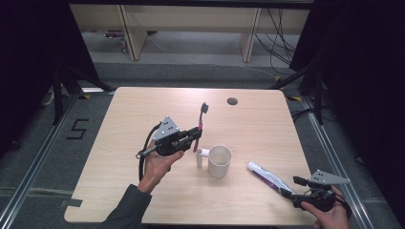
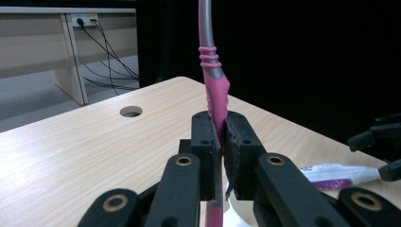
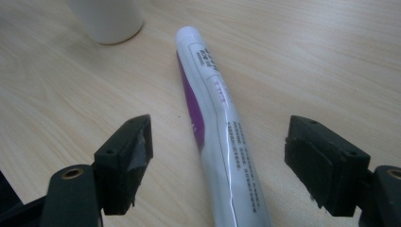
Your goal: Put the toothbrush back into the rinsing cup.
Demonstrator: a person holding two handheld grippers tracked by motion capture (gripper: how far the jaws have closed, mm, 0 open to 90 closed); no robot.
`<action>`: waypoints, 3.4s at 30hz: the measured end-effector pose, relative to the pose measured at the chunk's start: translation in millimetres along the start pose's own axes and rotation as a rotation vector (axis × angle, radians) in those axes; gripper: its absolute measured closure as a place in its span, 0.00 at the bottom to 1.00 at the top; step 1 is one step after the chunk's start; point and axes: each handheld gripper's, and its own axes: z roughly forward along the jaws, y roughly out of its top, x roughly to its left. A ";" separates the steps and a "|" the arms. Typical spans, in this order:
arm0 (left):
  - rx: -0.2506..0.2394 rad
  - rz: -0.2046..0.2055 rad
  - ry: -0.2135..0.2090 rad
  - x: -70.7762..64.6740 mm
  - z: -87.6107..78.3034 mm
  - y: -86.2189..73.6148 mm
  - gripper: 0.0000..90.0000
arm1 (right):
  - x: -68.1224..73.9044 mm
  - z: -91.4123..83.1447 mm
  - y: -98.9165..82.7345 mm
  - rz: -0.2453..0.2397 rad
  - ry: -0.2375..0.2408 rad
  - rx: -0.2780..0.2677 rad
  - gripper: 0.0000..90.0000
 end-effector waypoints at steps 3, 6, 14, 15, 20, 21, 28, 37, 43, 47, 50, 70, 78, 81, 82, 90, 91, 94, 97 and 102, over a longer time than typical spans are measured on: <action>-0.002 0.001 -0.004 -1.3 3.9 0.1 0.92 | -0.2 0.1 0.1 -0.006 -0.002 0.004 0.28; 0.000 -0.002 -0.007 -1.4 8.9 -2.2 0.92 | 0.3 -0.2 -0.2 0.010 0.004 0.015 0.28; 0.014 0.006 -0.007 -0.7 16.7 -8.0 0.92 | -0.1 -0.5 0.1 -0.002 -0.004 0.001 0.28; 0.017 0.002 -0.007 -0.8 17.1 -8.6 0.92 | -0.4 -0.3 -0.2 -0.006 -0.006 0.004 0.28; 0.014 0.009 -0.002 0.1 17.9 -12.9 0.91 | -0.3 -0.5 -0.2 -0.002 -0.003 0.001 0.28; 0.019 0.011 -0.002 0.4 17.5 -14.8 0.91 | -0.4 -0.4 -0.3 0.000 0.000 0.003 0.28; 0.032 0.015 -0.008 1.4 15.4 -27.9 0.91 | -0.1 -0.3 -0.4 0.000 0.002 0.000 0.28; 0.069 0.013 -0.011 1.7 10.1 -38.2 0.91 | -2.4 0.1 -0.4 -0.038 -0.013 0.000 0.28; 0.121 0.027 -0.020 -0.4 9.1 -47.5 0.90 | 0.5 0.1 -0.5 -0.007 0.006 0.014 0.28; 0.132 0.030 -0.026 0.1 10.5 -50.7 0.90 | -1.8 -0.2 -0.3 -0.036 -0.004 0.005 0.28; 0.146 0.031 -0.024 -0.4 10.1 -51.9 0.89 | -1.6 -0.2 -0.4 -0.035 -0.004 0.004 0.28; 0.147 -0.023 0.015 -4.6 0.5 -43.0 0.32 | -1.7 -0.5 -0.4 -0.037 -0.008 -0.004 0.28; 0.183 -0.023 0.045 -8.6 -20.6 -46.9 0.26 | -1.4 -1.4 -0.2 -0.033 -0.008 -0.009 0.28; 0.225 -0.018 0.039 -11.8 -28.9 -53.6 0.25 | -1.9 -1.9 0.0 -0.031 -0.014 -0.011 0.28; 0.236 -0.017 0.037 -12.8 -30.8 -56.5 0.23 | 0.0 -1.8 -0.2 -0.008 -0.005 -0.013 0.28; 0.301 -0.020 0.024 -20.4 -44.7 -76.2 0.21 | -0.6 -1.4 0.7 -0.037 -0.015 -0.017 0.28; 0.296 -0.023 0.019 -21.7 -45.6 -79.6 0.21 | 1.9 -1.3 0.4 -0.002 -0.007 -0.009 0.28; 0.310 -0.016 0.013 -23.9 -49.1 -85.4 0.21 | 2.6 -1.9 0.5 0.001 -0.002 -0.007 0.28; 0.334 -0.008 0.025 -24.6 -52.6 -91.4 0.21 | 0.2 -1.5 0.6 -0.025 -0.003 -0.011 0.28; 0.359 -0.003 0.038 -25.5 -55.6 -105.0 0.21 | 0.1 -2.2 0.5 -0.035 -0.016 -0.009 0.28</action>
